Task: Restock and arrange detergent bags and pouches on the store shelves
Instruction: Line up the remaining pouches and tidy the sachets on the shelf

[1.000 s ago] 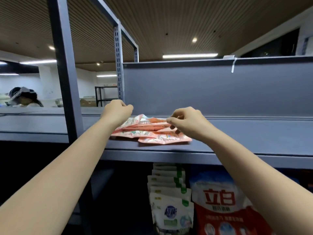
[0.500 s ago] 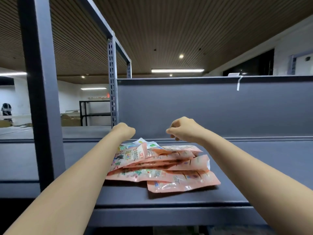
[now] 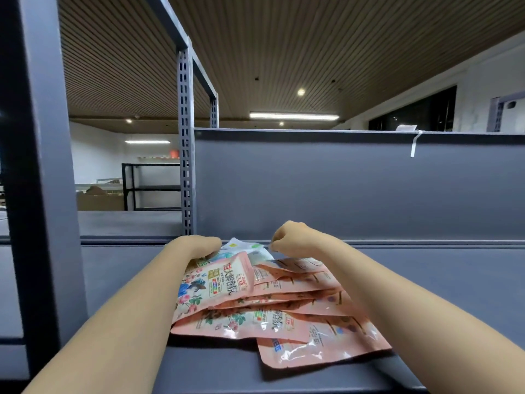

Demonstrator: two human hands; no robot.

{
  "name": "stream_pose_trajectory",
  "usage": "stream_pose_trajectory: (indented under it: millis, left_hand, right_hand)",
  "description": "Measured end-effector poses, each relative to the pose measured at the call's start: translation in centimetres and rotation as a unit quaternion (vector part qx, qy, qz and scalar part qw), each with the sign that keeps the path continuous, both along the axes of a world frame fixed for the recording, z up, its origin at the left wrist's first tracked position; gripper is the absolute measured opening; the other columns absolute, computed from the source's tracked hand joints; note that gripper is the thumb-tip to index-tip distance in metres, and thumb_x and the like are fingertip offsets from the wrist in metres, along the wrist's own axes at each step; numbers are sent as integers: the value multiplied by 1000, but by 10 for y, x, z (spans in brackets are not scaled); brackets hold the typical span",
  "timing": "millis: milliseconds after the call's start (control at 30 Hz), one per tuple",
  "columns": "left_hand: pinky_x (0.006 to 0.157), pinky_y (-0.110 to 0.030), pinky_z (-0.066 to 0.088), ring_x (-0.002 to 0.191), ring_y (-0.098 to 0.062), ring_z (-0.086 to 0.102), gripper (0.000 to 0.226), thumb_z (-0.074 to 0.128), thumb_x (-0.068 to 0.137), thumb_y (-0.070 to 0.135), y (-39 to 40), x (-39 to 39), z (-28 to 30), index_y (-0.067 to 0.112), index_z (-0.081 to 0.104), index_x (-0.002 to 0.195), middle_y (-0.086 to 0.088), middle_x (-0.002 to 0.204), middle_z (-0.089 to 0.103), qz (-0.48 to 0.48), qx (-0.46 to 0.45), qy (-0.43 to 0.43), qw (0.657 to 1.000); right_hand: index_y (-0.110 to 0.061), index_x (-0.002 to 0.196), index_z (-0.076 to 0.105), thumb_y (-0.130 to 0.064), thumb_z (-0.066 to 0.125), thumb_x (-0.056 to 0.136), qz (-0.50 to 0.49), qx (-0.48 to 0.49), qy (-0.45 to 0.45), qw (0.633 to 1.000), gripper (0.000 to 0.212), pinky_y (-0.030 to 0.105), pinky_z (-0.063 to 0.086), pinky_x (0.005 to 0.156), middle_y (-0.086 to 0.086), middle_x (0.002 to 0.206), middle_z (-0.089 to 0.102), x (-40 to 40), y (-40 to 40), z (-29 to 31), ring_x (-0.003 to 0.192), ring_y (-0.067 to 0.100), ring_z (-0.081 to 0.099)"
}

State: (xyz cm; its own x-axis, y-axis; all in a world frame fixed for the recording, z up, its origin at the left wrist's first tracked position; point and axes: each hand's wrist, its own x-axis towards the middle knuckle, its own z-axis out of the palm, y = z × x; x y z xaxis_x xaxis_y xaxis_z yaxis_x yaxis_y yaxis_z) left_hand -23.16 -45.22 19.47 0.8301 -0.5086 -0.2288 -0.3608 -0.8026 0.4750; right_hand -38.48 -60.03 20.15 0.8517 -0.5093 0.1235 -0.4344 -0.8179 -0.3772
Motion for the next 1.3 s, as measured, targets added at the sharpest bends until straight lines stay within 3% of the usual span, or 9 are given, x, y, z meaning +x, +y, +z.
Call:
stream_pose_trajectory:
  millis: [133,200,300,467,600,767,867,1100,1300]
  left_hand:
    - [93,-33,42,94,-18,64,50,23,91,46,-5,14,-13,16,60,107,-5,105,68,20,37,-33,999]
    - [94,-38,38,106,-17,57,48,21,92,40,-10,19,-19,25,56,121,0,120,62,8,98,-172,980]
    - [98,-42,32,121,-24,46,46,23,91,31,-12,19,-24,26,52,126,-4,134,53,12,107,-207,972]
    - [111,-45,31,124,-28,50,45,20,95,23,-10,26,-31,12,51,127,-13,131,55,12,-37,-61,997]
    - [106,-44,36,120,-31,50,41,24,93,17,-11,25,-31,7,51,122,-15,128,55,46,-77,-80,993]
    - [102,-35,34,125,-30,44,55,40,87,47,-13,38,-37,16,49,131,-12,139,46,178,-109,-105,972]
    - [91,-35,33,118,-29,50,49,43,86,50,-17,44,-42,17,59,119,-10,128,56,211,-115,-147,960]
    - [99,-37,31,119,-33,49,45,49,87,35,-26,44,-29,7,52,122,-15,125,57,264,-224,-178,921]
    - [99,-42,32,119,-38,49,40,50,90,28,-29,34,-3,6,43,123,-13,133,53,242,-383,-142,880]
  right_hand:
    - [-5,96,66,-20,50,87,0,-44,78,996,24,32,48,76,13,101,66,16,8,-6,88,30,58]
    - [-7,95,64,-22,49,89,0,-60,106,993,22,33,48,77,10,99,66,24,12,-8,86,30,59]
    - [-13,108,67,-33,55,88,14,-71,119,990,31,38,52,89,8,108,68,34,17,-11,97,28,63]
    - [-31,140,46,-52,55,86,48,-73,154,984,58,38,42,99,-3,141,50,44,19,-12,121,23,51]
    - [-41,135,49,-48,59,82,91,-55,168,980,54,38,43,99,-8,136,53,51,23,-10,117,20,53]
    - [-42,140,39,-53,51,89,109,-27,186,976,54,35,50,84,-8,143,44,59,27,-13,113,20,53]
    - [-40,138,45,-56,46,90,80,-27,188,979,50,40,48,96,-4,142,47,58,24,-18,119,24,55]
    - [-20,116,60,-61,49,86,-49,30,202,978,51,26,45,58,3,106,67,54,16,-19,66,15,59]
    - [-19,116,61,-65,53,80,-70,-37,154,985,59,35,51,85,2,109,63,62,14,-27,93,24,62]
